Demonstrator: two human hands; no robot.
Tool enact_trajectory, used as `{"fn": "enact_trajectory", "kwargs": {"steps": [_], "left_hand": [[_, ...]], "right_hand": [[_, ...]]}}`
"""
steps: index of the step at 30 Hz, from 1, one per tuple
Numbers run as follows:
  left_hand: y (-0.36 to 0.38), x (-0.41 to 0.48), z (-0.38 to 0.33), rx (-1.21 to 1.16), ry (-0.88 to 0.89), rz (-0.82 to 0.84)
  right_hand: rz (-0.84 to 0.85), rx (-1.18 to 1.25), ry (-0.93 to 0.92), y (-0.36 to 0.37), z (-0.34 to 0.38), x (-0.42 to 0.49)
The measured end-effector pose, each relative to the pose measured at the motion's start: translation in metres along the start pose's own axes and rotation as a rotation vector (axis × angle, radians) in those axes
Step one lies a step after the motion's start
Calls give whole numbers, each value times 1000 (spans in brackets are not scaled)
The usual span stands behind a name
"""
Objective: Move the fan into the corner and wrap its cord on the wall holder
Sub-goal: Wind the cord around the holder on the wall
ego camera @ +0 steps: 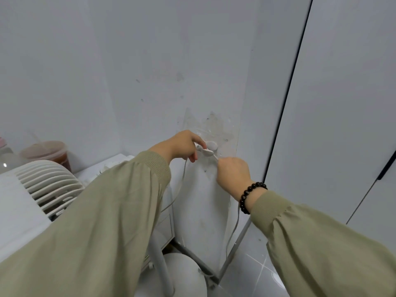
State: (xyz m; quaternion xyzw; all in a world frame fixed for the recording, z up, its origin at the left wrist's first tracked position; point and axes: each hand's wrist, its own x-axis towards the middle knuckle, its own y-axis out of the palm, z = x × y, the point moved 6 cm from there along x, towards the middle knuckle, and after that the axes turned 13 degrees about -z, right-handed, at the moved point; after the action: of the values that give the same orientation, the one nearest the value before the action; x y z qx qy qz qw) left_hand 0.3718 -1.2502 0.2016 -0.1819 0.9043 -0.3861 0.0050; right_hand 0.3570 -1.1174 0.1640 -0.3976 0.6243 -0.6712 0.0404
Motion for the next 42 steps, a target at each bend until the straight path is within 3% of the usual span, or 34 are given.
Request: {"fn": "enact_trajectory", "kwargs": {"steps": [4, 8, 13, 15, 18, 22, 32, 42], "left_hand": [[-18, 12, 17, -189, -211, -197], [-30, 23, 67, -208, -519, -405], [-7, 16, 92, -403, -787, -372], [2, 9, 93, -473, -832, -357], [13, -2, 91, -587, -874, -311], [30, -10, 87, -685, -889, -240], [46, 6, 96, -880, -881, -268], [33, 16, 77, -1219, -832, -389]], "right_hand": [[29, 87, 119, 18, 10, 7], [25, 299, 286, 44, 20, 15], [39, 1252, 1011, 85, 20, 24], [46, 1437, 1127, 86, 25, 26], [118, 1693, 1167, 81, 35, 32], [230, 1842, 1124, 78, 37, 36], [354, 1891, 1070, 72, 38, 31], [345, 1832, 1070, 61, 25, 28]]}}
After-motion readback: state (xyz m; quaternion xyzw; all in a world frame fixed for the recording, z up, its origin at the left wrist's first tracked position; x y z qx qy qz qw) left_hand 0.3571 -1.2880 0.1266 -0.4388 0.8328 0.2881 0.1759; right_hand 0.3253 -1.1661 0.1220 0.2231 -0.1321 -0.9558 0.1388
